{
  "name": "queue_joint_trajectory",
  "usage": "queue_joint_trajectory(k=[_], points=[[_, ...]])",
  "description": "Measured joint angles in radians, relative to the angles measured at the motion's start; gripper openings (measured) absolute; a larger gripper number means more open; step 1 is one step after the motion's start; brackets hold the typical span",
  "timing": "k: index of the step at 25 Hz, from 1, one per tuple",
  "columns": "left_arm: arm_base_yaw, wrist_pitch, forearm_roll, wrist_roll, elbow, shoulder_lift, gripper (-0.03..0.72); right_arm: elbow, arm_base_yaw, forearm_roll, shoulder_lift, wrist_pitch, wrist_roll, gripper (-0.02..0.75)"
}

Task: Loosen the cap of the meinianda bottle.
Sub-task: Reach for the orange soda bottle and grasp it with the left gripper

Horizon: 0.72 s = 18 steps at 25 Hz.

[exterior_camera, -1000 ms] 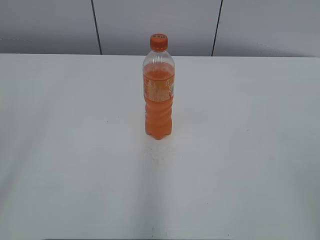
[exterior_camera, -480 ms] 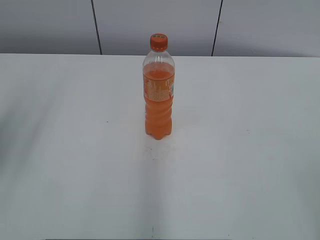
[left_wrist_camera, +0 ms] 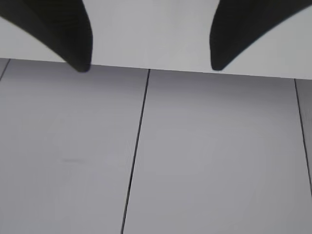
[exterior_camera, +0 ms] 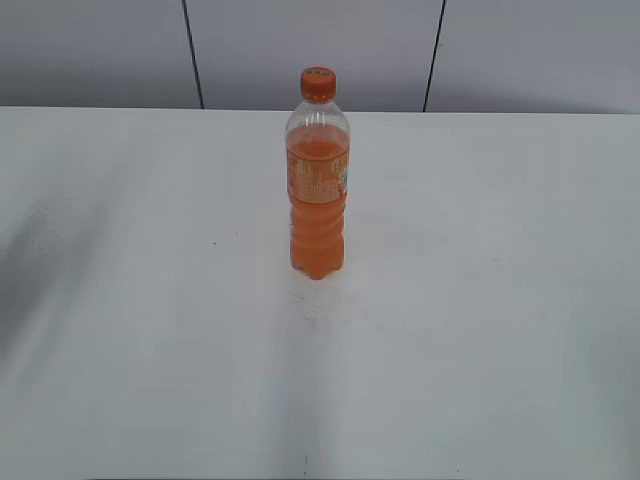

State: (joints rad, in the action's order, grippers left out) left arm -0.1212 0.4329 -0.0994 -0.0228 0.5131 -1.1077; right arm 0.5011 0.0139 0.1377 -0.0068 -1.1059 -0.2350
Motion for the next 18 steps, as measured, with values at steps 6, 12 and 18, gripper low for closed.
queue_joint_trajectory(k=[6, 12, 18], points=[[-0.058, 0.224, 0.263, -0.125, -0.042, -0.145, 0.456, 0.000, 0.000, 0.000, 0.000, 0.000, 0.000, 0.491], [0.027, 0.506, 0.689, -0.339, -0.043, -0.363, 0.454, 0.000, 0.000, 0.000, 0.000, 0.000, 0.000, 0.491], [0.166, 0.741, 1.183, -0.385, 0.051, -0.603, 0.454, 0.000, 0.000, 0.000, 0.000, 0.000, 0.000, 0.491]])
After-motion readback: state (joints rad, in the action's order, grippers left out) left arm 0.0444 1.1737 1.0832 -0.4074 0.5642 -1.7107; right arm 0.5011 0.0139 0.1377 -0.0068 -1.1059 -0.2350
